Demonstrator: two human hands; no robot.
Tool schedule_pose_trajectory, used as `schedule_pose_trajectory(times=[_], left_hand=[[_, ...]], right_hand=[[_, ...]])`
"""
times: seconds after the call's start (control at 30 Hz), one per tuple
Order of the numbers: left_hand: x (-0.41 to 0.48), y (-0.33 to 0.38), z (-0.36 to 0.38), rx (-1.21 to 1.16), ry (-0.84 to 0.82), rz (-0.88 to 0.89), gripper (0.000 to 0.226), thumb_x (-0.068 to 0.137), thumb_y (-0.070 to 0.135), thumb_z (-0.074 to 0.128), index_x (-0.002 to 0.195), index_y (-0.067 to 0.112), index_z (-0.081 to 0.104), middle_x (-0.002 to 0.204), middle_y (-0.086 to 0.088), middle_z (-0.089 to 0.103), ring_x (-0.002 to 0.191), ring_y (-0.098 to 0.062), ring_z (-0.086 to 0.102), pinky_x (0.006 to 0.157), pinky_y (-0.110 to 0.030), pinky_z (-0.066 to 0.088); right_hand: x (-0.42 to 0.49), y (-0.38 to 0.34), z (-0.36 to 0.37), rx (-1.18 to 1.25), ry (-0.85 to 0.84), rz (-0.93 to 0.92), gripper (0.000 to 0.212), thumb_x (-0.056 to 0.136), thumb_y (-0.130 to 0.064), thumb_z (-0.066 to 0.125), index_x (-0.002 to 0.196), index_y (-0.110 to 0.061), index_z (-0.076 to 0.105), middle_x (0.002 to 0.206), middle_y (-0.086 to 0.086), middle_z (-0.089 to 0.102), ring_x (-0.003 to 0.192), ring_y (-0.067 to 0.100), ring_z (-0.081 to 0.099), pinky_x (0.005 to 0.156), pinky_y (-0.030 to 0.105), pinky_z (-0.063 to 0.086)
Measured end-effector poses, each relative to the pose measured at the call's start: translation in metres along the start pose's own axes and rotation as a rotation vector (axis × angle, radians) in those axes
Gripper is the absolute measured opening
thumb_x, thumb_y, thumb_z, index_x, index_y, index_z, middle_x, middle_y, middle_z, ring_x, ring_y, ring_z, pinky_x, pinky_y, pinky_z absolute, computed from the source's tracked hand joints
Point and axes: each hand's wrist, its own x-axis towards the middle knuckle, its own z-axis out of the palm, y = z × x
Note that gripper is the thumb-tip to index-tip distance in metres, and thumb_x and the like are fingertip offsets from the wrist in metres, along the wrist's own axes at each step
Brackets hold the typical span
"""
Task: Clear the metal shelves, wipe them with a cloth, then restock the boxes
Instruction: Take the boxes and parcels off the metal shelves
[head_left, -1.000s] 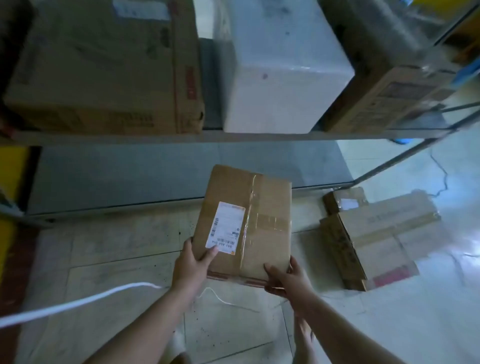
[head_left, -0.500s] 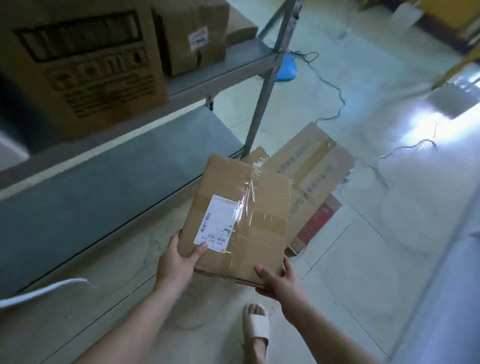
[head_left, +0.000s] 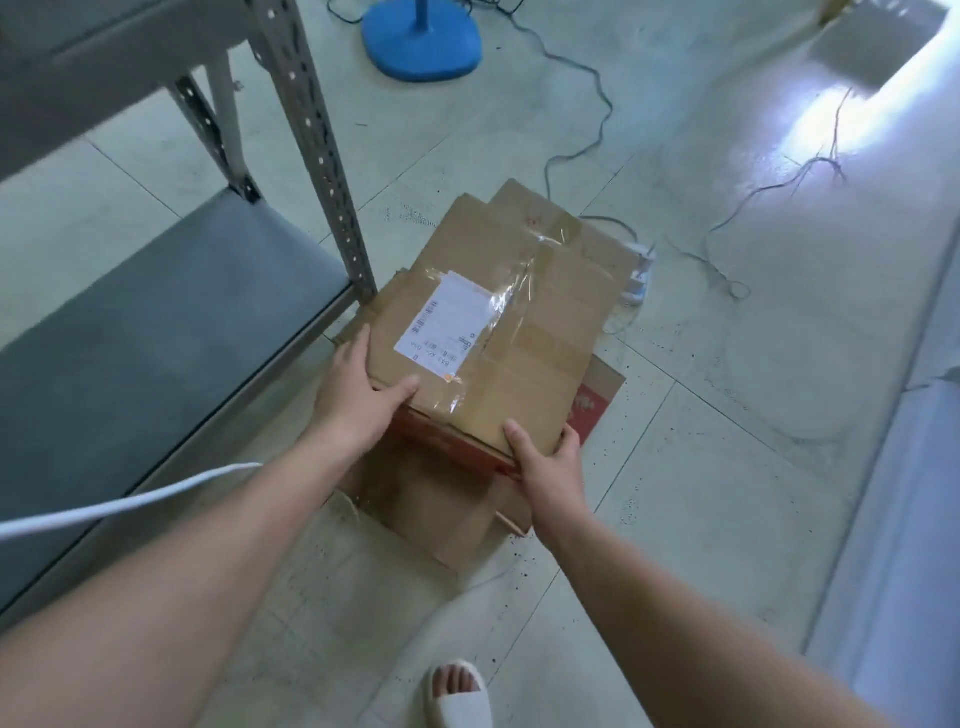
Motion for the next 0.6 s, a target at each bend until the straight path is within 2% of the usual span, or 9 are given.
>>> schedule_pose_trajectory(times=[0.03, 0.1, 0.2, 0.27, 0.3, 0.37, 0.47, 0.53, 0.6], left_hand=[[0.004, -0.001, 0.003, 0.04, -0.041, 0.008, 0.094, 0.085, 0.047, 0.075, 0.16, 0.03, 0.02, 0.161, 0.0, 0.029, 0.146, -0.022, 0.034, 0.119, -0.049, 0.032], [0.01, -0.004, 0.004, 0.123, -0.087, -0.005, 0.097, 0.088, 0.049, 0.072, 0.161, 0.027, 0.012, 0.166, 0.002, 0.019, 0.149, -0.023, 0.03, 0.12, -0.051, 0.029], [0.014, 0.005, -0.002, 0.102, -0.08, 0.039, 0.091, 0.09, 0.032, 0.074, 0.161, 0.023, 0.018, 0.168, 0.008, 0.013, 0.151, -0.019, 0.025, 0.124, -0.046, 0.022], [0.013, 0.019, -0.008, 0.064, -0.048, 0.071, 0.082, 0.09, 0.021, 0.072, 0.159, 0.021, 0.027, 0.166, 0.012, 0.016, 0.151, -0.011, 0.021, 0.121, -0.033, 0.018], [0.01, 0.023, -0.01, 0.045, -0.038, 0.066, 0.078, 0.09, 0.019, 0.071, 0.157, 0.021, 0.031, 0.165, 0.014, 0.017, 0.149, -0.009, 0.023, 0.118, -0.03, 0.019], [-0.001, 0.028, -0.018, 0.038, -0.065, 0.057, 0.074, 0.09, 0.02, 0.07, 0.155, 0.022, 0.035, 0.164, 0.017, 0.019, 0.143, -0.007, 0.032, 0.118, -0.034, 0.026], [-0.029, 0.032, -0.035, -0.059, -0.109, 0.053, 0.069, 0.088, 0.013, 0.07, 0.151, 0.025, 0.042, 0.16, 0.02, 0.026, 0.126, 0.001, 0.039, 0.111, -0.031, 0.037], [-0.052, 0.035, -0.049, -0.172, -0.062, 0.01, 0.062, 0.089, 0.009, 0.067, 0.144, 0.031, 0.048, 0.152, 0.018, 0.039, 0.129, 0.0, 0.041, 0.108, -0.028, 0.035], [-0.08, 0.041, -0.066, -0.338, 0.033, -0.061, 0.053, 0.089, 0.007, 0.065, 0.134, 0.034, 0.054, 0.141, 0.015, 0.053, 0.127, -0.004, 0.051, 0.111, -0.033, 0.04]], right_hand=[[0.0, -0.002, 0.002, -0.009, 0.008, 0.015, 0.093, 0.075, -0.053, 0.084, 0.148, -0.025, 0.033, 0.134, -0.006, 0.06, 0.108, 0.013, 0.063, 0.083, 0.025, 0.06], [-0.001, -0.005, 0.004, -0.051, -0.01, 0.042, 0.084, 0.088, -0.038, 0.077, 0.152, -0.019, 0.027, 0.139, 0.0, 0.054, 0.103, 0.014, 0.058, 0.054, 0.004, 0.047], [0.002, -0.014, 0.005, -0.102, -0.043, 0.071, 0.078, 0.095, -0.031, 0.07, 0.154, -0.015, 0.022, 0.141, 0.003, 0.049, 0.106, 0.017, 0.051, 0.043, 0.001, 0.038], [0.008, -0.023, 0.006, -0.159, -0.031, 0.079, 0.07, 0.096, -0.032, 0.068, 0.15, -0.016, 0.026, 0.134, 0.0, 0.05, 0.106, 0.018, 0.053, 0.05, 0.003, 0.045], [0.009, -0.025, 0.004, -0.207, -0.027, 0.084, 0.066, 0.096, -0.034, 0.068, 0.147, -0.017, 0.03, 0.132, -0.001, 0.053, 0.108, 0.019, 0.056, 0.063, 0.01, 0.054], [0.007, -0.027, 0.0, -0.305, -0.05, 0.117, 0.065, 0.092, -0.032, 0.069, 0.145, -0.014, 0.036, 0.123, -0.002, 0.059, 0.107, 0.023, 0.064, 0.089, 0.037, 0.06], [-0.02, -0.037, -0.002, -0.469, -0.094, 0.126, 0.055, 0.093, -0.027, 0.065, 0.142, -0.017, 0.043, 0.115, -0.001, 0.059, 0.099, 0.023, 0.066, 0.09, 0.046, 0.059], [-0.041, -0.05, 0.0, -0.556, -0.066, 0.065, 0.052, 0.093, -0.025, 0.061, 0.142, -0.015, 0.044, 0.122, 0.003, 0.058, 0.105, 0.026, 0.065, 0.094, 0.046, 0.057], [-0.068, -0.067, 0.009, -0.557, -0.032, 0.01, 0.042, 0.095, -0.021, 0.058, 0.135, -0.016, 0.049, 0.12, 0.004, 0.06, 0.104, 0.024, 0.064, 0.094, 0.044, 0.055]])
